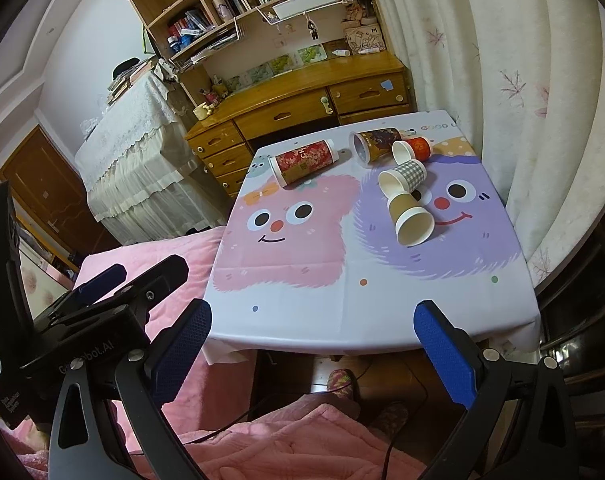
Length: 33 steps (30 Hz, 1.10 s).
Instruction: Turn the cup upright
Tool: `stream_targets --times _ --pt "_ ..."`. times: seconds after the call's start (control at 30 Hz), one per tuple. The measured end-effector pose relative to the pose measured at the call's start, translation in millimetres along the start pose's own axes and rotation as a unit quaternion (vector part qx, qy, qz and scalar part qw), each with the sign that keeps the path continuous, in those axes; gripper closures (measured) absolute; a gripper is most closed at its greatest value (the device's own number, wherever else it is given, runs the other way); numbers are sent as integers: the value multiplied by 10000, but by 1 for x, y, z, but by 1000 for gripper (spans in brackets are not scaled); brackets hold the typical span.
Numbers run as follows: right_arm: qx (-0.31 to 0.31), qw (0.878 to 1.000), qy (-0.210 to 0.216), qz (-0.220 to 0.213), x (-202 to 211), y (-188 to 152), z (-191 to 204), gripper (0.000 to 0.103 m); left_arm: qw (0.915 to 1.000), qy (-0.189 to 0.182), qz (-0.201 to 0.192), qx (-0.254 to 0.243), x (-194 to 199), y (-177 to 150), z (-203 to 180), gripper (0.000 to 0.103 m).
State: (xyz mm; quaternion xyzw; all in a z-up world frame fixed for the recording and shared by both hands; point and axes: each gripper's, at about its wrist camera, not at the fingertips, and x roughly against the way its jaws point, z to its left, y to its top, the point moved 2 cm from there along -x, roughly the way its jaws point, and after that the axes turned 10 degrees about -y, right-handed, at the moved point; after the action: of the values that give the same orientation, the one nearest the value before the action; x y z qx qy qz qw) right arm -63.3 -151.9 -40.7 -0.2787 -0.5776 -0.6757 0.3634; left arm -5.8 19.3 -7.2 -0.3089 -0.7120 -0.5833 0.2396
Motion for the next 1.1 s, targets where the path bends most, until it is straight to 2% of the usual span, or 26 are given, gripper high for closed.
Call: stream_targets --times 0.57,0.8,1.1 --pt "-13 10000 54 73 -8 -4 8 0 10000 -63 29 66 -9 1 4 1" --pt "-45 9998 130 155 -16 1 8 0 9998 -165 55 97 -22 14 7 1" --pt "-224 9993 65 305 -34 22 16 1 9989 -454 57 91 -47 41 31 1"
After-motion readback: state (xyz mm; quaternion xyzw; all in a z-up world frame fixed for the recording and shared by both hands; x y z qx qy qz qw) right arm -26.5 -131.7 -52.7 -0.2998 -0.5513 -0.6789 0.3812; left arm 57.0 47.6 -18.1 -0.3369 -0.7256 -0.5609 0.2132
